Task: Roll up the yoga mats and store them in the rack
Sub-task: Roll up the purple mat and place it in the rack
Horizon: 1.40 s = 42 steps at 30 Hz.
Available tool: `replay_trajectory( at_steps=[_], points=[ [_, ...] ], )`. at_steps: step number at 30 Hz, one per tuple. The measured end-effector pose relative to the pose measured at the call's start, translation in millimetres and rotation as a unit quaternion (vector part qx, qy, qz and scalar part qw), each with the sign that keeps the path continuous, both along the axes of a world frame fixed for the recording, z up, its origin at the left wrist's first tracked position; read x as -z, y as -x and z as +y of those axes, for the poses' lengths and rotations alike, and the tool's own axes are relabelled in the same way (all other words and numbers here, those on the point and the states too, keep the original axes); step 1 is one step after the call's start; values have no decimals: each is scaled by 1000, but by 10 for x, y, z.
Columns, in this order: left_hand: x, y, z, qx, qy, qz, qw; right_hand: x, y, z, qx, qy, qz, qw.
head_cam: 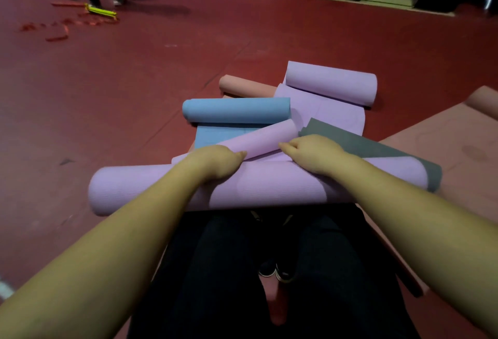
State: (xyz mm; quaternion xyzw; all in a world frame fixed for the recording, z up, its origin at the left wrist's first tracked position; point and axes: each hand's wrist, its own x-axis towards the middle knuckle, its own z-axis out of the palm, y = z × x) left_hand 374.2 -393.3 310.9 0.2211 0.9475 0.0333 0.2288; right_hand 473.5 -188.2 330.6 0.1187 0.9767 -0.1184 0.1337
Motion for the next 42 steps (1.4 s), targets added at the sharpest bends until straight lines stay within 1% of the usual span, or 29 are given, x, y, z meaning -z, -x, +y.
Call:
replay_trajectory(
  at_steps=[3,8,10,13,14,16,18,20,21,23,25,27,30,34,36,40,42],
  points=[
    [62,172,55,-23,-3,-41,999,75,-149,-24,8,-22,48,999],
    [137,393,150,-71,-27,-152,985,332,-356,-163,-2,-161,106,981],
    [142,418,173,-82,-33,-178,980,360,-336,-170,8,-171,111,979],
    [161,406,202,-47,-47,-158,985,376,-257,-155,18,-151,117,981],
    [140,369,196,-36,-47,-136,989,377,-232,-153,20,-146,121,982],
    [124,317,157,1,-27,-54,998,387,-189,-143,23,-140,127,982],
    [164,261,95,38,-26,82,996,399,-165,-136,26,-140,127,982],
    [204,128,47,48,-63,220,972,403,-139,-118,33,-133,121,983],
    [237,34,27,43,-85,254,962,398,-121,-104,42,-125,113,985],
    [291,-174,-22,47,-110,278,953,392,-69,-61,57,-101,82,990],
    [403,-331,-122,64,-98,301,946,362,2,-27,63,-83,46,993],
    [420,-362,-195,62,-73,286,954,323,58,-43,61,-76,21,995],
    [278,-330,-160,54,-61,260,962,217,98,-79,54,-71,-7,996],
    [110,-310,-140,55,-78,266,959,29,84,-66,60,-45,-34,997],
    [26,-345,-147,61,-81,251,963,-66,44,-61,50,-24,-57,997],
    [-116,-370,-139,47,-68,155,985,-231,3,-41,15,48,-121,991],
    [-110,-334,-157,39,-63,105,992,-211,6,-30,16,74,-139,987]
  ],
)
